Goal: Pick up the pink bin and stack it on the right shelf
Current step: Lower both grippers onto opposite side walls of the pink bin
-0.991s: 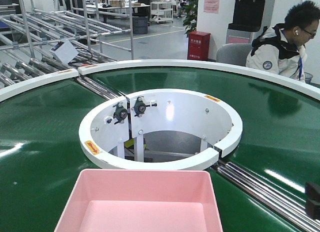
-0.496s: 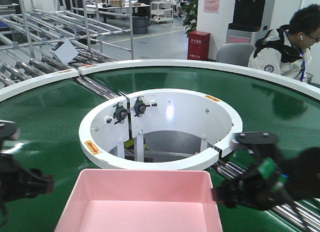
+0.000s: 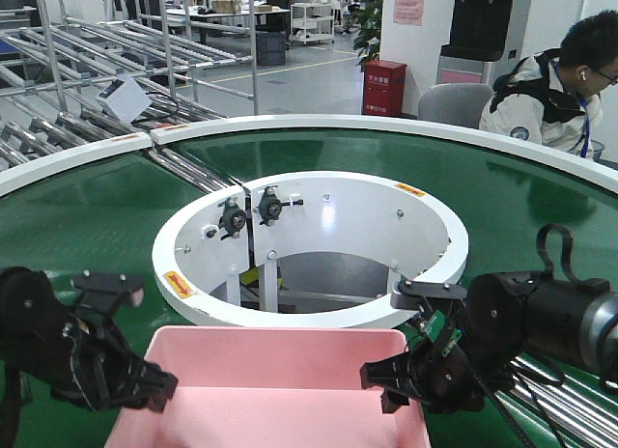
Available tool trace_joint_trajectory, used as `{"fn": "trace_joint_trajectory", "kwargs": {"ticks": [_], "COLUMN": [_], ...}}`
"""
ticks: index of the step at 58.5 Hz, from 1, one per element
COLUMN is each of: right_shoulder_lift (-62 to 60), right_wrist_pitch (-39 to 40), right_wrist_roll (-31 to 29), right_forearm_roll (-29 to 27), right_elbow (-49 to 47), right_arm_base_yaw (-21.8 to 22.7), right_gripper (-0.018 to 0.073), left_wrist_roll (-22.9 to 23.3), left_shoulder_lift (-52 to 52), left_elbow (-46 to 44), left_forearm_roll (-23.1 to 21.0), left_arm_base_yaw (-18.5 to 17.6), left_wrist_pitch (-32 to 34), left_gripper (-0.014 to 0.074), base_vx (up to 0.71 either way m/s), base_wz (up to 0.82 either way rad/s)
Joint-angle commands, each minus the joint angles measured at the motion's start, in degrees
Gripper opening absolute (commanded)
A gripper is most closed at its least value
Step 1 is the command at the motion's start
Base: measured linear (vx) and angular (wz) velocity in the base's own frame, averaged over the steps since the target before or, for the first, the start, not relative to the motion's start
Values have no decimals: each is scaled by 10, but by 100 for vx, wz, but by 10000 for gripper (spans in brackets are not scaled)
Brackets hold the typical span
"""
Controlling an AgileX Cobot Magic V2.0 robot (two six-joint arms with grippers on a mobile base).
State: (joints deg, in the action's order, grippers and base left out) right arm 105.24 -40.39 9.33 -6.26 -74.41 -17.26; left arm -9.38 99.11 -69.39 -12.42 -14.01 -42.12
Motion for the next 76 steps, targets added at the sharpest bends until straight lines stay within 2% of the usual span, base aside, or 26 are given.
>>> {"fn": "trace_joint_trajectory", "kwargs": {"ticks": [1, 14, 21, 25, 30, 39, 42, 52, 59, 71, 76], "right_shoulder_lift": [-23, -23, -21, -21, -22, -44, -61, -131, -182, -216, -216], "right_wrist_pitch": [18, 4, -2, -3, -6, -23, -26, -7, 7, -52, -60], "right_wrist_roll": [0, 0, -1, -1, -2, -19, -19, -15, -15, -17, -17], "right_forearm_roll": [-2, -28, -32, -32, -32, -28, -20, -14, -12, 2, 2], "right_elbow": [-20, -19, -19, -19, -19, -20, -20, -20, -30, -94, -96], "right_arm_base_yaw": [0, 0, 0, 0, 0, 1, 1, 1, 1, 1, 1], "right_gripper": [337, 195, 116, 66, -12, -13, -12, -10, -8, -9, -9], "left_wrist_roll": [-1, 0, 10, 9, 9, 8, 3, 5, 31, 69, 70], "left_shoulder_lift": [-1, 21, 21, 21, 20, -3, -21, -113, -165, -243, -263], "left_elbow": [-19, -19, -19, -19, -19, -19, -19, -19, -19, 1, 6], "left_forearm_roll": [-14, -15, -27, -37, -51, -59, -59, -59, -59, -59, -59], "left_arm_base_yaw": [-2, -2, -2, -2, -2, -2, -2, -3, -3, -4, -4], "left_wrist_pitch": [1, 4, 16, 17, 10, -4, -2, 34, 26, 25, 30], "left_gripper": [532, 531, 491, 433, 304, 47, -10, -7, -5, -1, -1], "base_vx": [0, 0, 0, 0, 0, 0, 0, 0, 0, 0, 0], "base_wz": [0, 0, 0, 0, 0, 0, 0, 0, 0, 0, 0]}}
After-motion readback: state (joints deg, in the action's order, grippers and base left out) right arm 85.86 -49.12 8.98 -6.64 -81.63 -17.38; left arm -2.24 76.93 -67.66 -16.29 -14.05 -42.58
